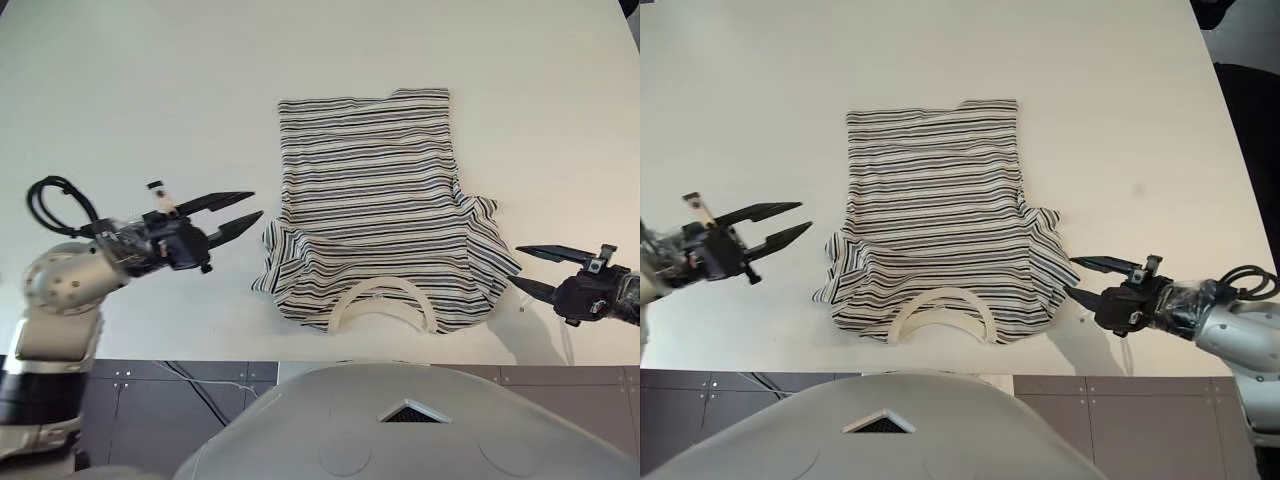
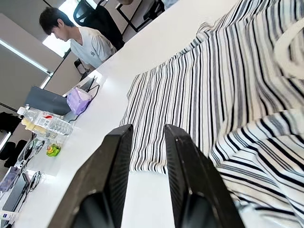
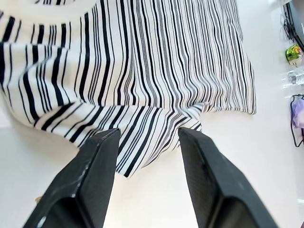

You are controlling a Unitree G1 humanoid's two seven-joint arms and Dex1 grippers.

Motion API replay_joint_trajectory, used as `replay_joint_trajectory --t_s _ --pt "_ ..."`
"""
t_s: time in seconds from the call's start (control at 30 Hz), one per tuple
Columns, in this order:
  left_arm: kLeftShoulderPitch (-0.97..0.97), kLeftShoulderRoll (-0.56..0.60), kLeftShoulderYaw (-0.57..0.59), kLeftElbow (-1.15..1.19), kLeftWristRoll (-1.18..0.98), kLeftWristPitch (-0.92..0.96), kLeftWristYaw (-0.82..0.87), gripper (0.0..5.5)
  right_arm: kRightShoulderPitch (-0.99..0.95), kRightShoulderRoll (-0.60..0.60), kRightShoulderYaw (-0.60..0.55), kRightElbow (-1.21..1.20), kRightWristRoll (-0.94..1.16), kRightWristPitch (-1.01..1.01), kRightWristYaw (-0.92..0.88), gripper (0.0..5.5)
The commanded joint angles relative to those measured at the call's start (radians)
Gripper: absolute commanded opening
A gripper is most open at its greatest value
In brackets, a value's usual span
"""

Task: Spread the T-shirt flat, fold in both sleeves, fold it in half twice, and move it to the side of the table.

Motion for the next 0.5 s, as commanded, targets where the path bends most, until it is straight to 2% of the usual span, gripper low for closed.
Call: replay_joint_trajectory --t_s 0.03,0.2,0.5 --pt "-0.142 -0.066 -0.113 0.139 0.262 -0.032 0.08 1.2 0.023 0.027 -0.043 -0.058 0.094 -0.016 0.007 2.23" --pt "-0.173 -0.084 -0.214 0.247 0.453 -0.104 0.144 1.2 0.016 0.043 -0.04 -0.085 0.102 -0.02 0.005 2.23" --pt "-0.14 0.016 -0.3 0.334 0.696 -0.207 0.223 1.2 -0.004 0.065 -0.008 -0.111 0.052 -0.003 -0.011 2.23"
